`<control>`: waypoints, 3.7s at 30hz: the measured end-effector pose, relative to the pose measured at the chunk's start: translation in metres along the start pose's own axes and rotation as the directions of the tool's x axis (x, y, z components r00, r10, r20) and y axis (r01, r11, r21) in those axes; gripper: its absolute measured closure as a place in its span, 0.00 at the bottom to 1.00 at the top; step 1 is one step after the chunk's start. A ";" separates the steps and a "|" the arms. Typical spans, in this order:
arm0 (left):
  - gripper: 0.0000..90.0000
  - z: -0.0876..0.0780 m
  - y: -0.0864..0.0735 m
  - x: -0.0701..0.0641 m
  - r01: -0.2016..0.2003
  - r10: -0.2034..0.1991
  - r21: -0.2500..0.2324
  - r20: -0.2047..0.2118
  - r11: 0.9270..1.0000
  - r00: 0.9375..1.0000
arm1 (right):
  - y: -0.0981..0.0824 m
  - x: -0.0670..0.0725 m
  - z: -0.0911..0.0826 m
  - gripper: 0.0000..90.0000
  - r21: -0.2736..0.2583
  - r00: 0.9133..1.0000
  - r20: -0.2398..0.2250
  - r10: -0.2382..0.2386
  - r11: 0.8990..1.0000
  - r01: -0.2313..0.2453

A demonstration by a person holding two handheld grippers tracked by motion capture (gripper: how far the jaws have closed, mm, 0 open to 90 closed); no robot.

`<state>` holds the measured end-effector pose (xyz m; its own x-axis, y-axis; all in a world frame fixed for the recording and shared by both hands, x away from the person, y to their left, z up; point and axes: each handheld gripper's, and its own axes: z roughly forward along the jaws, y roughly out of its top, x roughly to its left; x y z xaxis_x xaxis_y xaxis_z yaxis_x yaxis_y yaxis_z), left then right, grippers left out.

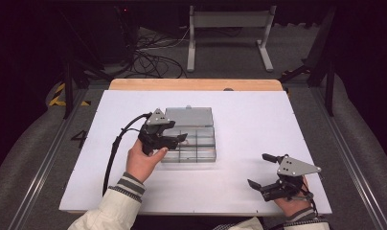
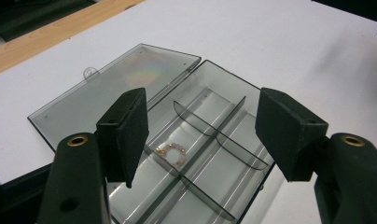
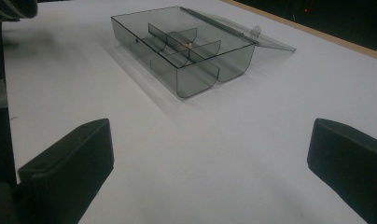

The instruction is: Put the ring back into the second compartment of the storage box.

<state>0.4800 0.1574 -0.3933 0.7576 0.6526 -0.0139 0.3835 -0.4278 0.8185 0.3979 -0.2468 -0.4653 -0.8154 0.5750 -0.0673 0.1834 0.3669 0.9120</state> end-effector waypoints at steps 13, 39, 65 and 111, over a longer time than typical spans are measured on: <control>0.22 -0.030 -0.009 -0.005 -0.002 0.002 -0.099 0.005 0.995 1.000 | 0.000 0.001 0.001 0.01 0.005 1.000 -0.005 -0.001 1.000 0.001; 0.11 -0.073 -0.062 -0.008 -0.014 0.014 -0.222 -0.003 0.975 1.000 | 0.000 0.002 0.002 0.01 0.007 1.000 -0.009 -0.002 1.000 0.002; 0.07 -0.082 -0.127 -0.002 -0.018 0.009 -0.230 -0.041 0.973 0.999 | 0.000 0.002 0.002 0.01 0.018 1.000 -0.013 -0.006 1.000 0.006; 0.06 -0.092 -0.161 0.005 0.049 -0.060 -0.180 -0.057 0.982 0.997 | -0.001 0.002 0.007 0.01 0.035 0.999 -0.032 -0.004 0.999 0.005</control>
<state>0.3737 0.2874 -0.4718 0.7018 0.7117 -0.0306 0.3189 -0.2755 0.9069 0.3999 -0.2410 -0.4687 -0.8331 0.5501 -0.0578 0.1989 0.3953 0.8968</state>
